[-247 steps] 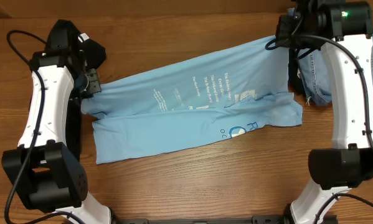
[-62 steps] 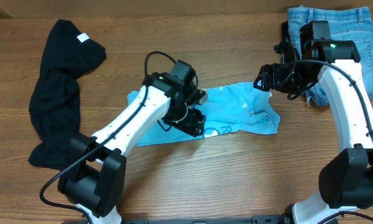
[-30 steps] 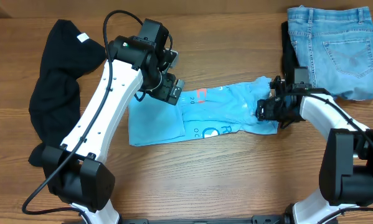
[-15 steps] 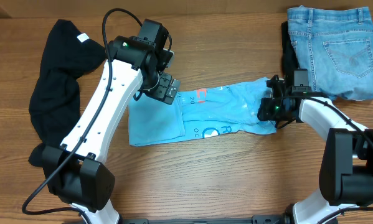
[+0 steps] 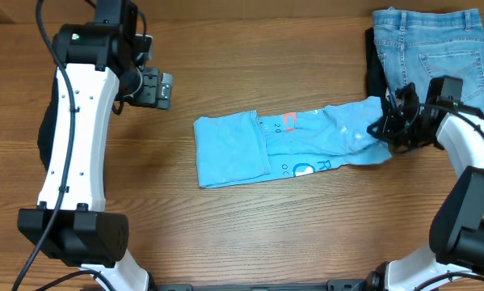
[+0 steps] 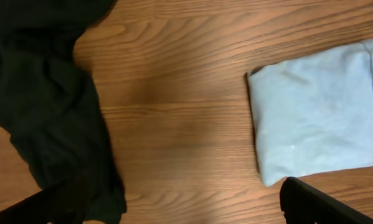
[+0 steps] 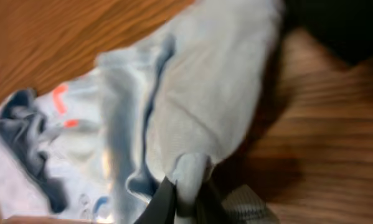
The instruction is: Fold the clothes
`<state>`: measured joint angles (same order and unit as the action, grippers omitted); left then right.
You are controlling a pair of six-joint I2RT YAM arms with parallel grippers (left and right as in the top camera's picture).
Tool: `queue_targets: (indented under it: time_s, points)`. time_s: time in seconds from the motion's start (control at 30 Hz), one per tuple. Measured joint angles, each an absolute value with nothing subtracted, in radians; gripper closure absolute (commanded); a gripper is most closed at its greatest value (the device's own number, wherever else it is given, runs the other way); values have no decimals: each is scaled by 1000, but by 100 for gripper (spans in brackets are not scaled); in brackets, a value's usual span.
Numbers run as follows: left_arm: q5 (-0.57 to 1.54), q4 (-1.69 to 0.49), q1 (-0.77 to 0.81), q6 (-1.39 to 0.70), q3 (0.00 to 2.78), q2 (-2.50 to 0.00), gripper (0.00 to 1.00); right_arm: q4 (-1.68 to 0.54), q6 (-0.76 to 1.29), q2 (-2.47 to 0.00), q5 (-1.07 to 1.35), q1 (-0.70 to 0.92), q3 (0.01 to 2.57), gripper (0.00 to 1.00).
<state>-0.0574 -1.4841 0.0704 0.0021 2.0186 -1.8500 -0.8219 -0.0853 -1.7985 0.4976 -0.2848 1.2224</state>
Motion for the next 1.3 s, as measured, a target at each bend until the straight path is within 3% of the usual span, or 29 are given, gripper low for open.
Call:
queue_targets:
  time_s: [0.2, 0.5, 1.17, 1.2, 1.27, 1.3]
  points:
    - [-57, -1481, 64, 2, 2019, -1850, 0, -955, -121, -1798, 553, -132, 1325, 96]
    - [-56, -1465, -9, 2, 2019, -1850, 0, -987, -111, -1754, 580, 196, 1331, 96]
    - [-19, -1416, -33, 2, 2019, -1850, 0, -710, 113, -1753, 461, 620, 1428, 96]
    - [-19, -1416, -34, 3, 2019, -1850, 0, -697, 122, -1753, 448, 640, 1428, 83]
    - [-19, -1413, -33, 3, 2019, -1850, 0, -673, 142, -1754, 428, 671, 1428, 11]
    - [-19, -1413, -33, 2, 2019, -1850, 0, -665, 144, -1757, 423, 683, 1428, 0]
